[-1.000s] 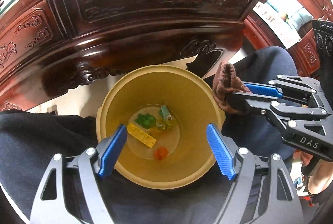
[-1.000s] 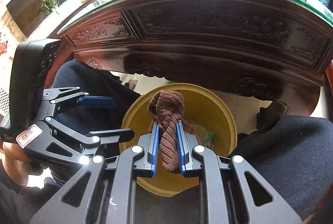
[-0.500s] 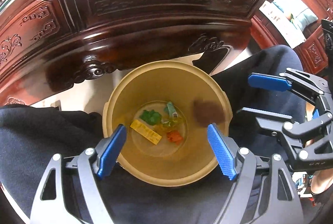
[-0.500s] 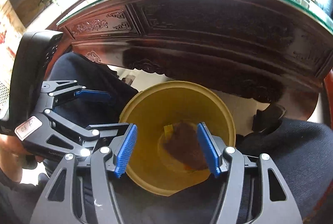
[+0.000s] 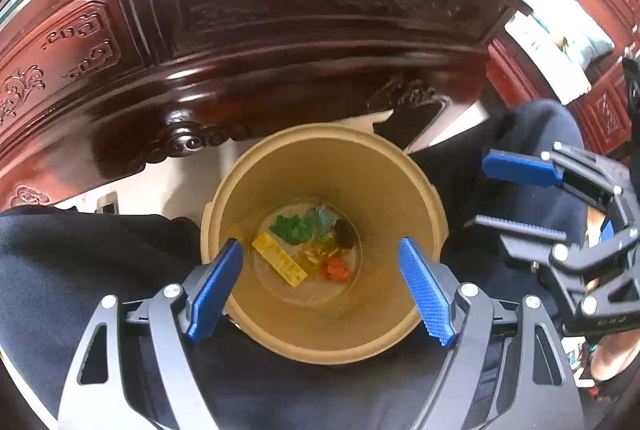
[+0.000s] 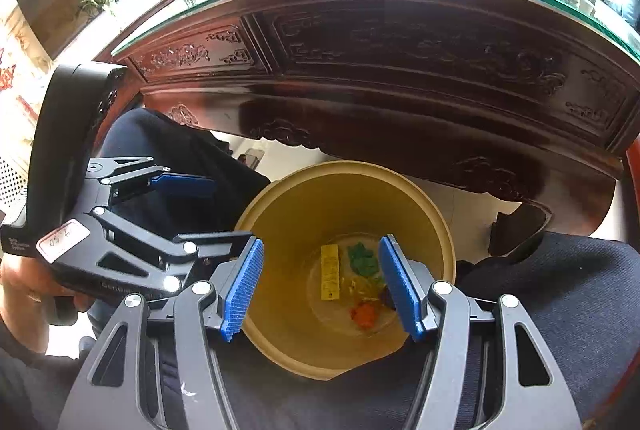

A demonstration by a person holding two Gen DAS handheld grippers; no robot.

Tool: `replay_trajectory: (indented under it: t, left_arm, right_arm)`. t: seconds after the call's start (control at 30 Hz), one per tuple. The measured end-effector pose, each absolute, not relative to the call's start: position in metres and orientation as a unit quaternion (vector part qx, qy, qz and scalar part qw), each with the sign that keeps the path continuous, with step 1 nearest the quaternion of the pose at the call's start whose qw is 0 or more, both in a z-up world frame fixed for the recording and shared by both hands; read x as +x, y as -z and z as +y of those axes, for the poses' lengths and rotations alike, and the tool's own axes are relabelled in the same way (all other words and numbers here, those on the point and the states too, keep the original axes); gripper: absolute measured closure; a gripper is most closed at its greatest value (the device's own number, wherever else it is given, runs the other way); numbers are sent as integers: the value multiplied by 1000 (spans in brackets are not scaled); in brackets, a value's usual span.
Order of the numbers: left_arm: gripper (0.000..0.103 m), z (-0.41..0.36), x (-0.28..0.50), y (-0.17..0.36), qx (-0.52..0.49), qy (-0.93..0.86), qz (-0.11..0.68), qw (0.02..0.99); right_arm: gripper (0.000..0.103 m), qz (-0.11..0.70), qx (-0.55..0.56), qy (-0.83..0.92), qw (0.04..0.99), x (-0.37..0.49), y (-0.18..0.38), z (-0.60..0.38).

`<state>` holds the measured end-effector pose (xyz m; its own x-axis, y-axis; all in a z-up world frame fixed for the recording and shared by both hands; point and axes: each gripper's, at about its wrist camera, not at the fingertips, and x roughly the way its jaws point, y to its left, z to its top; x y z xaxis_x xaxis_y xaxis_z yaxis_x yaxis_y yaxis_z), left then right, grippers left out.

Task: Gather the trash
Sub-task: 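Raise both tools back up toward the table, then grasp the clear plastic bag with red print with the left gripper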

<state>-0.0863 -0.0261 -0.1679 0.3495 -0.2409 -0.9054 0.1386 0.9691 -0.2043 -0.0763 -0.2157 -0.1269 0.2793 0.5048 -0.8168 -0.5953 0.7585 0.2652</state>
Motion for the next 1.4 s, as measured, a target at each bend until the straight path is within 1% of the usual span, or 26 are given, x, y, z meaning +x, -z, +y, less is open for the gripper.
replay_trajectory:
  t: [0.07,0.13,0.23,0.27,0.33,0.43,0.6,0.7,0.83,1.17,1.4]
  left_arm:
    - [23,-20,-82,161,-61,109,546,828]
    - [23,-15,-78,153,-64,102,536,836]
    - [23,-6,-69,135,-66,87,511,852]
    - [22,-4,-66,130,-66,82,505,857]
    - [20,3,-58,117,-71,72,488,867]
    - [18,13,-43,98,-78,57,462,882]
    - [12,26,-6,67,-93,28,425,900]
    - [7,31,17,51,-92,12,403,910]
    - [6,39,59,31,-83,-12,382,920]
    - [6,70,158,8,-117,-43,368,922]
    - [6,88,201,15,-124,-60,378,915]
  right_arm:
    - [41,481,-36,-350,803,-74,121,-217]
    - [34,468,-30,-352,810,-71,113,-219]
    - [29,445,-16,-355,822,-62,98,-223]
    - [28,436,-11,-356,826,-58,92,-224]
    - [21,417,1,-354,837,-49,80,-227]
    - [14,395,23,-351,849,-35,64,-229]
    - [8,344,47,-335,876,-3,37,-227]
    - [9,300,29,-336,892,8,22,-219]
    - [8,256,-11,-318,913,23,6,-208]
    - [8,283,9,-309,908,94,1,-193]
    - [8,289,25,-311,905,131,-11,-189]
